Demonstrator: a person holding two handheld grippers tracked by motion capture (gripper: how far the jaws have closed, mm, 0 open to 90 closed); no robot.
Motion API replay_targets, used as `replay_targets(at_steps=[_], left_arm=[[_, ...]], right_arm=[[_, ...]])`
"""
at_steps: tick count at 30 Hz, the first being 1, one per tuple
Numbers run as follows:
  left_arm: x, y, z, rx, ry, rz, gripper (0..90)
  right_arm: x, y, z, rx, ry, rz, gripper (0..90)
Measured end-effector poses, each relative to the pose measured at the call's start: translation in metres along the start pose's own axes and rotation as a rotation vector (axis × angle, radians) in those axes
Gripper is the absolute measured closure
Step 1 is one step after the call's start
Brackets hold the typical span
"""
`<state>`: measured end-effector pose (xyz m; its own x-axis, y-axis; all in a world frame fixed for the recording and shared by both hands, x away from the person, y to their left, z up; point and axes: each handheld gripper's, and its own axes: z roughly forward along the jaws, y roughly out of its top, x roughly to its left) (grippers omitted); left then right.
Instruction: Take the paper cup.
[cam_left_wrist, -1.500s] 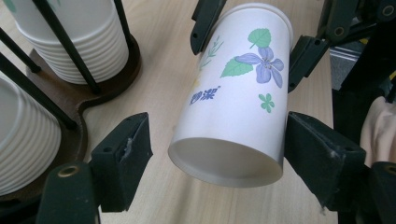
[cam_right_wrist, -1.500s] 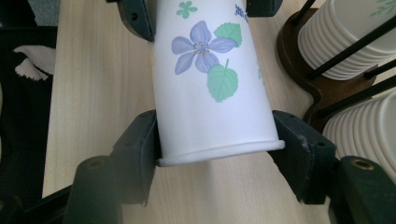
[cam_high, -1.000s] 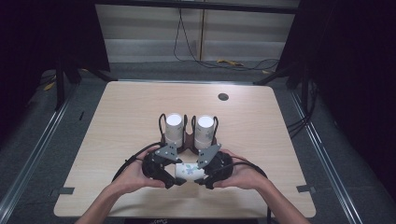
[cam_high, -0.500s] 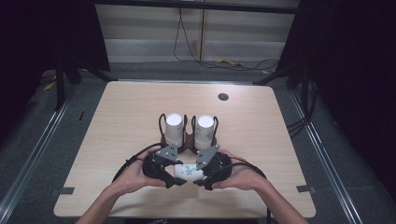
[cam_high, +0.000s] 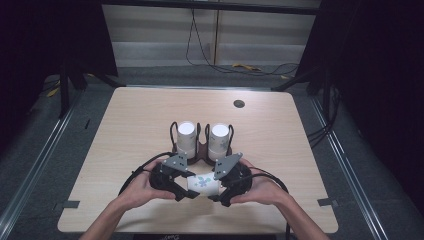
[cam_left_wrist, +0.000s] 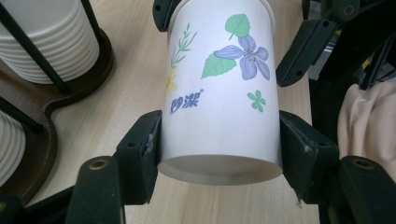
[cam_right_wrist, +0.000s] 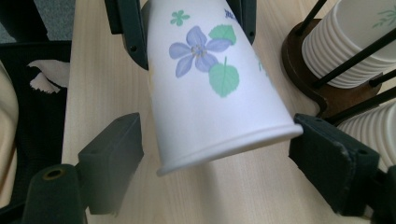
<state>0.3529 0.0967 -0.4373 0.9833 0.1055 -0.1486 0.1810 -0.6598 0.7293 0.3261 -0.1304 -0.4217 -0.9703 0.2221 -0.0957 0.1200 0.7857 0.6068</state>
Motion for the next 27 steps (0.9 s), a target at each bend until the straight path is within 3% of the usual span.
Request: replay_targets(at_steps=[3, 5, 8, 11, 16, 27], left_arm=[[-0.001, -0.002, -0.001, -0.020, -0.008, -0.020, 36.4], [0.000, -0.004, -0.003, -0.018, -0.012, -0.015, 36.4], [-0.001, -0.005, -0.002, -0.031, -0.013, -0.021, 36.4], [-0.001, -0.004, -0.002, -0.034, -0.018, -0.014, 36.3], [-0.003, -0.003, -0.001, -0.049, -0.023, -0.021, 36.3], [-0.004, -0.006, 0.002, -0.085, -0.029, -0.047, 36.2]], right_arm=[[-0.003, -0.004, -0.003, -0.056, 0.008, 0.046, 16.4], [-0.004, -0.009, -0.004, -0.064, -0.009, 0.069, 14.5], [-0.004, -0.017, -0.008, -0.137, -0.003, 0.119, 15.3], [-0.004, -0.024, -0.010, -0.171, -0.025, 0.152, 14.2], [-0.005, -0.029, -0.015, -0.238, -0.013, 0.192, 14.1], [-0.004, -0.040, -0.017, -0.315, 0.003, 0.249, 14.3]])
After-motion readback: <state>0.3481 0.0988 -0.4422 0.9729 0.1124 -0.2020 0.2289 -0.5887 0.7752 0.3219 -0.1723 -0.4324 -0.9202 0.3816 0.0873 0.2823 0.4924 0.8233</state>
